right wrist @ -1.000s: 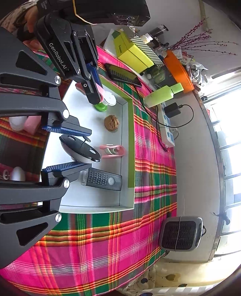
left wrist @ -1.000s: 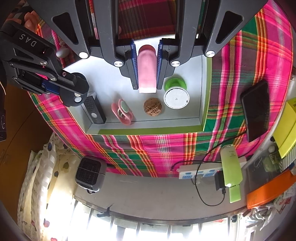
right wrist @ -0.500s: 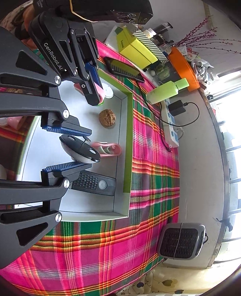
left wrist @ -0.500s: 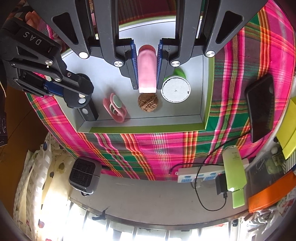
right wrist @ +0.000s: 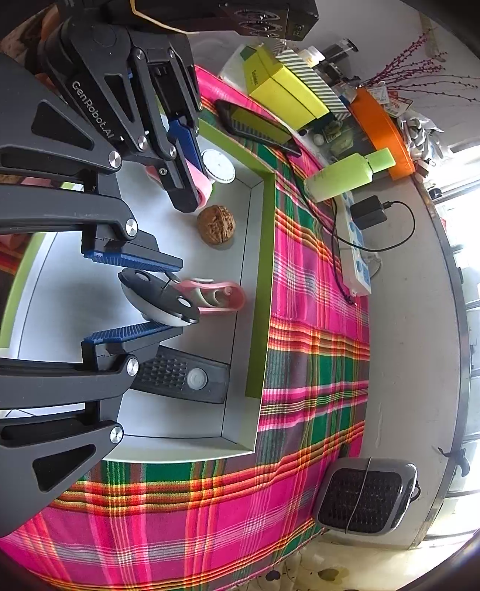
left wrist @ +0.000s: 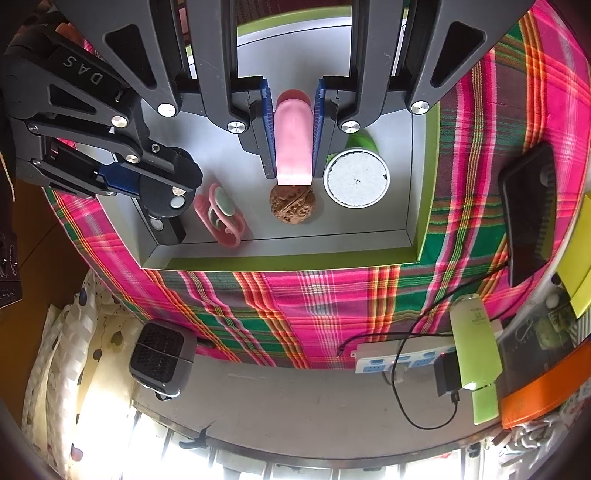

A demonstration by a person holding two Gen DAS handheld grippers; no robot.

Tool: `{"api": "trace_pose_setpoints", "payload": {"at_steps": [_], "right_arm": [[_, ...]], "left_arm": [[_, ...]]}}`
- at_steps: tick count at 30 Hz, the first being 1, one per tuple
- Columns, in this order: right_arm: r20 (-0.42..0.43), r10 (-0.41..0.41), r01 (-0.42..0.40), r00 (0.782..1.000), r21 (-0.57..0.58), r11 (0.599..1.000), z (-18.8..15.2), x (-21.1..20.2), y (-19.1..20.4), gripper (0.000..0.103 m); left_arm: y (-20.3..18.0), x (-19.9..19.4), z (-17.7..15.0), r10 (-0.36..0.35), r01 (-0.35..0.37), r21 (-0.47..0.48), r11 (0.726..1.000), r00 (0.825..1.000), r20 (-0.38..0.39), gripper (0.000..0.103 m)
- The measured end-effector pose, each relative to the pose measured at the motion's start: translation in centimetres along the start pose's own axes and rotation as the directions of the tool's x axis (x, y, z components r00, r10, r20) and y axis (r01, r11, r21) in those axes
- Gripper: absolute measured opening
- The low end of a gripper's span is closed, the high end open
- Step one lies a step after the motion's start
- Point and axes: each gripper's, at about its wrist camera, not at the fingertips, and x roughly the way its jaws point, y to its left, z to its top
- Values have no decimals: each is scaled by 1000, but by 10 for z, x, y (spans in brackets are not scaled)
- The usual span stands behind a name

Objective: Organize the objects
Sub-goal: 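Open left tool to drop pink case in box while right tool releases black disc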

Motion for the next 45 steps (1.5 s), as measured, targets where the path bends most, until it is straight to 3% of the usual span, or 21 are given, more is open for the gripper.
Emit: {"api": "trace_pose_setpoints", "payload": {"at_steps": [29,39,45], "right_arm": [[-7,-36,35,999,-37,999,5,18,2,29],[-7,-43,42,999,-27,999,3,16,0,33],[-1,-45,45,999,-11,999,2,14,-1,38]], "left_arm": [[4,14,4,11,-11,-13,1000,1000,-19,17],[5,13,3,23,-24,-14,1000,999,-22,32],[4,12,2,24,-25,-19,1000,999,-25,34]]}}
